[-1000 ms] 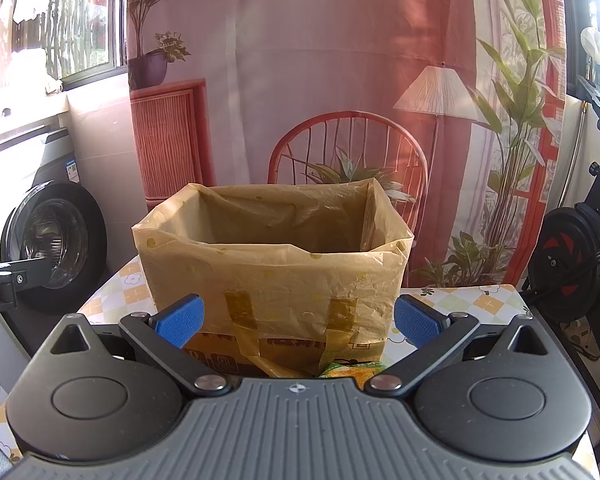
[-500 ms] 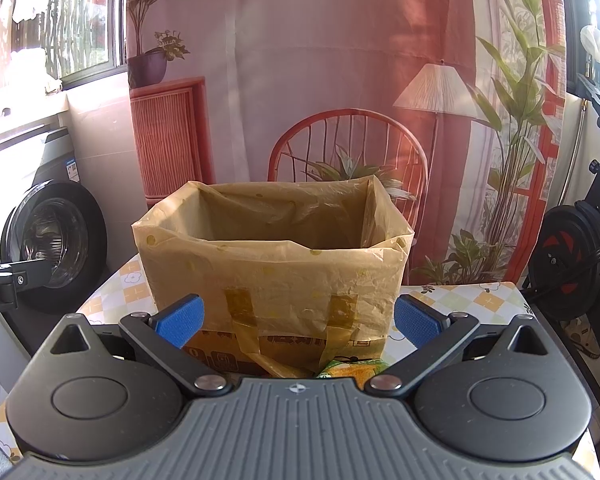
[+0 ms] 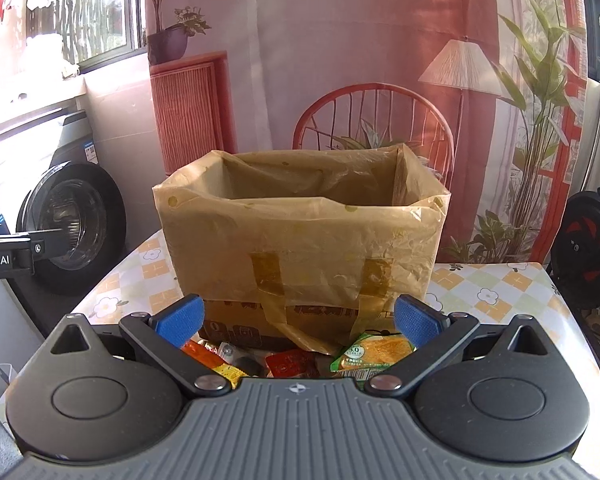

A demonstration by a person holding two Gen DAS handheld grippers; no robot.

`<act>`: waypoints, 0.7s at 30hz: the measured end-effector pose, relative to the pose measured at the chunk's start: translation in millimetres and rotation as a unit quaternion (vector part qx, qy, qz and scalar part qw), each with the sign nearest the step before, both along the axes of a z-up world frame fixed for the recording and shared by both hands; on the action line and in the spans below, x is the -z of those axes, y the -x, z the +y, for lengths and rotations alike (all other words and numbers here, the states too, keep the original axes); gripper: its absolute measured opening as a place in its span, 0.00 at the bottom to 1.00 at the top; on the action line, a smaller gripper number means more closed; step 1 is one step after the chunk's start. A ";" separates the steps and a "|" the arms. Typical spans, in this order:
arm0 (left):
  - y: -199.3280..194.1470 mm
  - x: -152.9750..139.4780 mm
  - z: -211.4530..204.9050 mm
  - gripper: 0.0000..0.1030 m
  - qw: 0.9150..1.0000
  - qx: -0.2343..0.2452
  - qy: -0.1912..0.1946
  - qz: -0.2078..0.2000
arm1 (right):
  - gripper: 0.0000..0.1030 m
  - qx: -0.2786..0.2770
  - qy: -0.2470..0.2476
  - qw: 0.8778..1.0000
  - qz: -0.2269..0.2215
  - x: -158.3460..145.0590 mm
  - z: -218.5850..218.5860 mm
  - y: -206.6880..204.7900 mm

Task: Organize snacks
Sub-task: 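Grasp the yellow chip bag with the right tool while the left tool approaches the snack pile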

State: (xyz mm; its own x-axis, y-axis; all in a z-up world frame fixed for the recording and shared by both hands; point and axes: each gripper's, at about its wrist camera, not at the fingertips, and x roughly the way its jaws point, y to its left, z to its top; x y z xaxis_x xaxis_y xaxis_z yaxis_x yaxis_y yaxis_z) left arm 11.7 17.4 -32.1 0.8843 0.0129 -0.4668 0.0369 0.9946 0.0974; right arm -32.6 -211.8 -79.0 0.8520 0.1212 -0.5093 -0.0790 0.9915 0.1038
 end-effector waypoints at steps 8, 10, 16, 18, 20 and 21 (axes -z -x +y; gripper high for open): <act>-8.5 38.7 22.2 0.93 1.000 0.002 0.009 0.024 | 1.00 -0.063 0.040 0.995 0.071 67.9 49.0 -8.8; -9.7 48.1 25.5 0.93 0.999 0.008 0.015 0.036 | 0.99 -0.074 0.049 0.993 0.077 77.0 57.4 -9.3; -11.3 64.9 27.2 0.93 0.997 0.037 0.034 0.056 | 0.85 -0.073 0.052 0.989 0.115 97.0 58.3 -15.9; -13.4 70.2 27.9 0.93 0.996 0.050 0.043 0.063 | 0.79 -0.074 0.046 0.989 0.119 98.5 54.7 -16.6; -16.6 74.4 27.9 0.92 0.994 0.064 0.054 0.068 | 0.75 -0.077 0.041 0.990 0.113 96.1 51.7 -14.6; -17.5 76.8 27.7 0.92 0.993 0.070 0.061 0.070 | 0.74 -0.079 0.035 0.990 0.109 93.7 49.5 -13.7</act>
State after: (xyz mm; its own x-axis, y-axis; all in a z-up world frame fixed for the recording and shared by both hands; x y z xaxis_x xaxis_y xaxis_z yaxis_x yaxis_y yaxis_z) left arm 29.2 45.1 -108.9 0.8001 -0.1700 -0.5753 0.1811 0.9827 -0.0385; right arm -18.9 -162.3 -172.7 0.6935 0.2018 -0.6916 -0.2172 0.9739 0.0664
